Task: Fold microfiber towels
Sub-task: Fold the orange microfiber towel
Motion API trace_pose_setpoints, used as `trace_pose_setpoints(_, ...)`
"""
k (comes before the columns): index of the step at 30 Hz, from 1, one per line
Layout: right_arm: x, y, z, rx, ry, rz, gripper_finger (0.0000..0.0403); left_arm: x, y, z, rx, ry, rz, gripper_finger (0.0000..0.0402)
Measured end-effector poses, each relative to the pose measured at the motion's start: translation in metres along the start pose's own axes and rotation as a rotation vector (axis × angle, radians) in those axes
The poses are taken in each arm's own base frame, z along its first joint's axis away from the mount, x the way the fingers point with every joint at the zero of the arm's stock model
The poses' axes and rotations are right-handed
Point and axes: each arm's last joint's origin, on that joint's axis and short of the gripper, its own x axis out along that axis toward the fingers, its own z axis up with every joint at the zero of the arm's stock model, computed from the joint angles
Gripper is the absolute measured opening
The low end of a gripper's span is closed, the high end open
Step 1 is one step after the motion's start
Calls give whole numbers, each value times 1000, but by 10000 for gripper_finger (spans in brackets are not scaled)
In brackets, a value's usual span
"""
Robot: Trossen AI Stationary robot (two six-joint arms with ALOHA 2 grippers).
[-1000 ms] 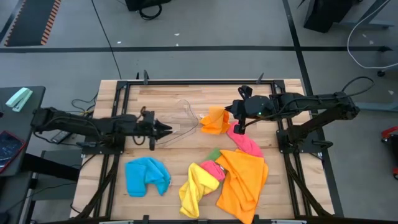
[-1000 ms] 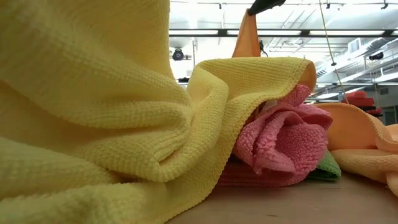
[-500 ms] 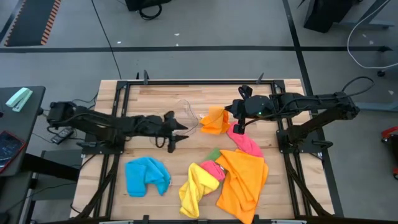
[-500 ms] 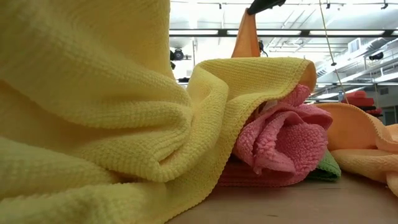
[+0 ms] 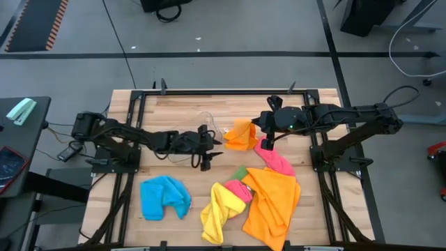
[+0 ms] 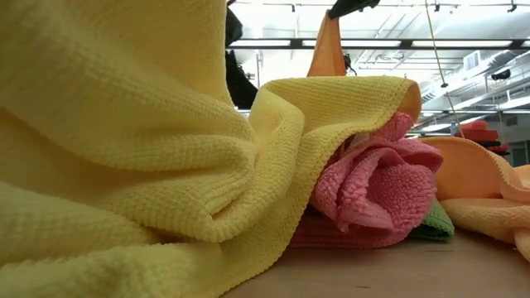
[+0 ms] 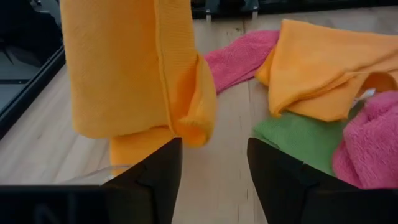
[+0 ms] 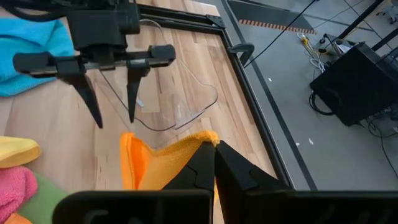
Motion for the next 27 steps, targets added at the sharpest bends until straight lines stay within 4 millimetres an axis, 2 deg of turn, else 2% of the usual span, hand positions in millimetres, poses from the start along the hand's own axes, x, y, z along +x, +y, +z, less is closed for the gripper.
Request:
trace_pose_setpoints(5, 2, 1, -1, 1, -7, -1, 11, 9, -2, -2, 3, 18, 0, 196)
trace_pose_setpoints(12, 11, 6, -9, -16, 6, -1, 11, 20, -4, 1, 3, 19, 0, 178)
trace_pose_setpoints(27, 11, 5, -7, -13, -16, -3, 11, 24, -4, -1, 39, 32, -1, 135)
